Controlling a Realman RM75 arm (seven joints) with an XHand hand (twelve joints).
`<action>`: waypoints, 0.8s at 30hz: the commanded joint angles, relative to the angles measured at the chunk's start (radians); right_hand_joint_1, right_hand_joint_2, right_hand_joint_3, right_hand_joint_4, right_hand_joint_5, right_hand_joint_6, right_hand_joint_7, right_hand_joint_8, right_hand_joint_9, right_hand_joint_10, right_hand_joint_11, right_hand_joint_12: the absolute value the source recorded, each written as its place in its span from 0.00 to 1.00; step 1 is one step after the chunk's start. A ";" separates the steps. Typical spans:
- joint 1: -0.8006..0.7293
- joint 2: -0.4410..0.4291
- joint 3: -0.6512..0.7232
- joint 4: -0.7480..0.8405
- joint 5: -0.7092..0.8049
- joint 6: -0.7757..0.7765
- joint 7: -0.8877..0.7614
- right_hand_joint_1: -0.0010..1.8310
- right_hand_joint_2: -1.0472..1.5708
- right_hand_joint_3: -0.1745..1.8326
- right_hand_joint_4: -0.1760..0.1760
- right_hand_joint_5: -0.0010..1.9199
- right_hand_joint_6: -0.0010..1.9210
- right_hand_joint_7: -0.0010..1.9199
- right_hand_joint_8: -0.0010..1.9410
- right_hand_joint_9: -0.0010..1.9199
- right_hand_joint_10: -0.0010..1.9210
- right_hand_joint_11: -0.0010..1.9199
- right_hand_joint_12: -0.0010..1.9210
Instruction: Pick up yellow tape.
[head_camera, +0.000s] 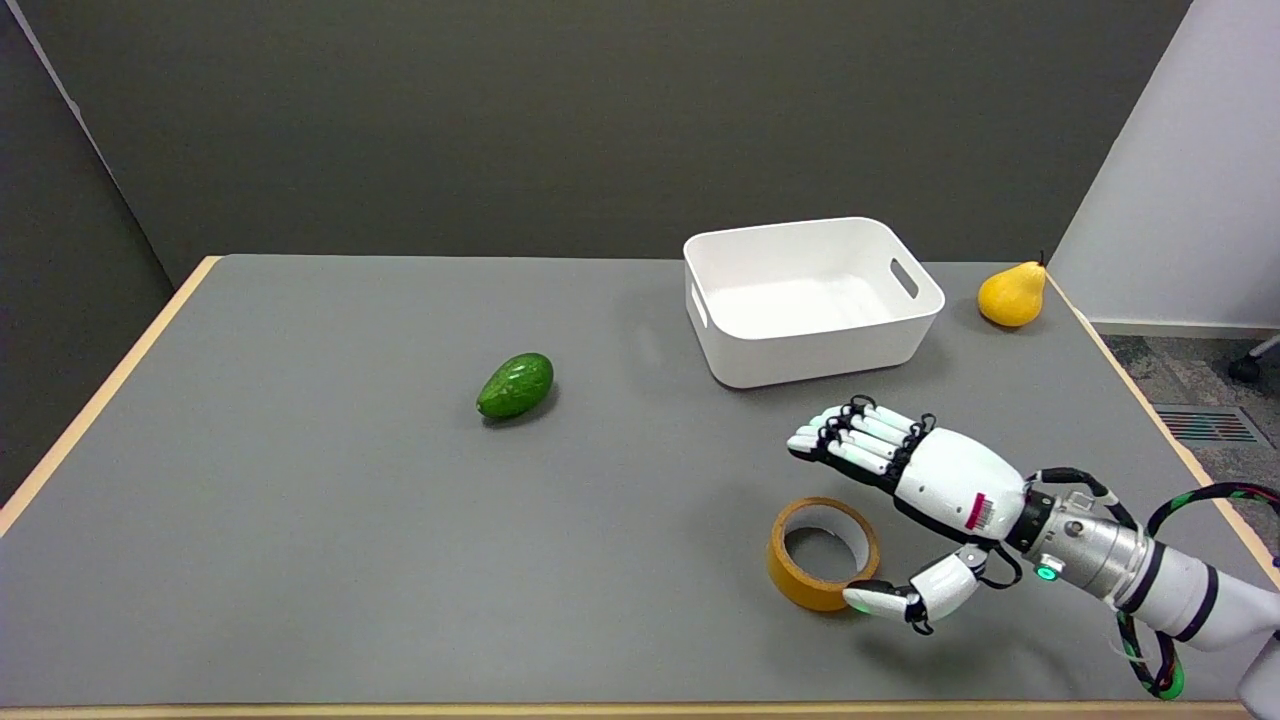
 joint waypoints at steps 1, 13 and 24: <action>0.054 -0.004 -0.095 -0.020 -0.002 -0.068 -0.009 0.17 0.57 0.54 0.37 0.03 0.20 0.04 0.19 0.00 0.29 0.00 0.29; 0.136 -0.027 -0.173 -0.111 0.001 -0.079 -0.007 0.19 0.59 0.51 0.37 0.04 0.16 0.05 0.15 0.01 0.28 0.00 0.35; 0.136 -0.031 -0.178 -0.124 0.025 -0.086 -0.006 0.19 0.59 0.52 0.36 0.04 0.17 0.05 0.15 0.01 0.28 0.00 0.36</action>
